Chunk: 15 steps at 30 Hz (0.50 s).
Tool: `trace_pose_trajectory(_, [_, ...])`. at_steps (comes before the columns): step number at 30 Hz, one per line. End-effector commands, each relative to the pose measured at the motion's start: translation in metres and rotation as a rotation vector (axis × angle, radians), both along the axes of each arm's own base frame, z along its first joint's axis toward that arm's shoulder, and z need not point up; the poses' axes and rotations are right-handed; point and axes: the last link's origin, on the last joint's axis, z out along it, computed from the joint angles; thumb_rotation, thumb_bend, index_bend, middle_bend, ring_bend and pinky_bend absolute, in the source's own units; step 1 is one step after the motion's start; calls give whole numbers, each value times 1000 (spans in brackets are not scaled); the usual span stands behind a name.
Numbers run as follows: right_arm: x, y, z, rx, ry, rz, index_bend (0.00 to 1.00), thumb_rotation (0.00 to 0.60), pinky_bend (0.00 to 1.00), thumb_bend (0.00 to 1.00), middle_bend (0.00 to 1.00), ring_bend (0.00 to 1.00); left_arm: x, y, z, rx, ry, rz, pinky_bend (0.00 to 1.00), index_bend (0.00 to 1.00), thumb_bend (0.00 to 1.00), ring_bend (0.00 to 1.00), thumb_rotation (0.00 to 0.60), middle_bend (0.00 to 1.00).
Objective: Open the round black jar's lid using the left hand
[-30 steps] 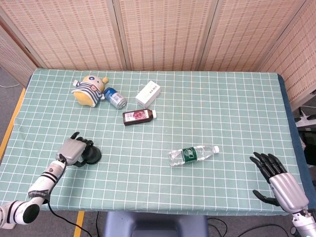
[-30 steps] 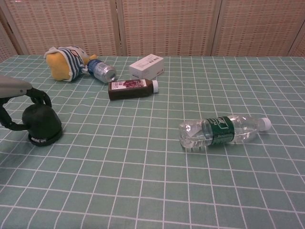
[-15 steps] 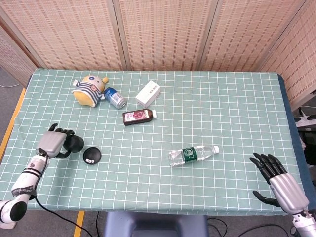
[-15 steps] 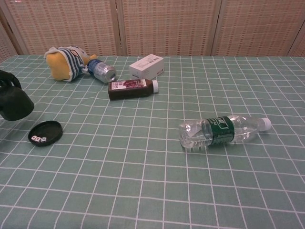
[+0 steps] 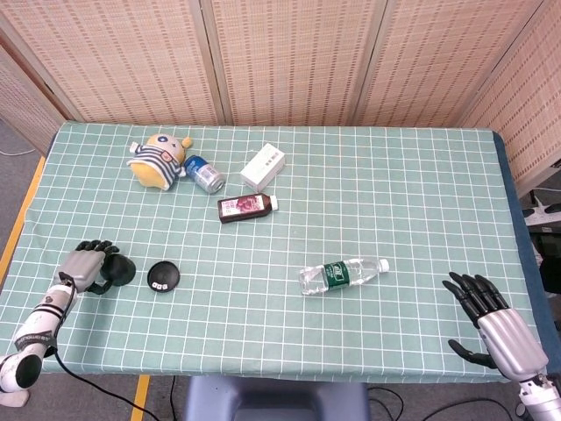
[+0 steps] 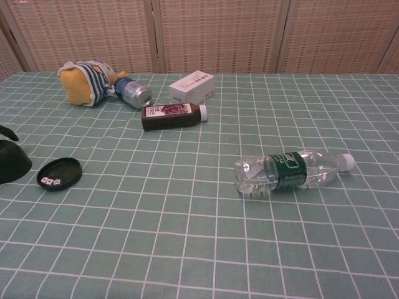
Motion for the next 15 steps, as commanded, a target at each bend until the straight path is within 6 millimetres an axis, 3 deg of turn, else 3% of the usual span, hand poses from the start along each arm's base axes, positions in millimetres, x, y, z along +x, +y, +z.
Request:
trace_pose_trajectory(1, [0, 0, 1, -2, -2, 1, 0, 600, 0, 145, 0, 0, 0, 0, 0, 0, 6, -1, 77, 1, 369, 0, 600, 0])
trace_pose_trajectory(6, [0, 1, 2, -6, -5, 3, 0, 600, 0, 145, 0, 0, 5, -6, 8, 51, -28, -18, 77, 0, 370, 0, 600, 0])
trace_pose_trajectory(9, [0, 2, 3, -13, -5, 0, 0, 600, 0, 145, 0, 0, 17, -22, 21, 160, -121, -85, 77, 0, 368, 0, 600, 0])
trace_pose_trajectory(13, [0, 1, -1, -3, 10, -6, 0, 600, 0, 145, 0, 0, 30, -68, 36, 345, -301, -273, 66, 0, 377, 0, 600, 0])
trace_pose_trajectory(15, [0, 0, -3, -7, 23, 1, 0, 600, 0, 145, 0, 0, 30, -104, 36, 404, -347, -369, 55, 0, 390, 0, 600, 0])
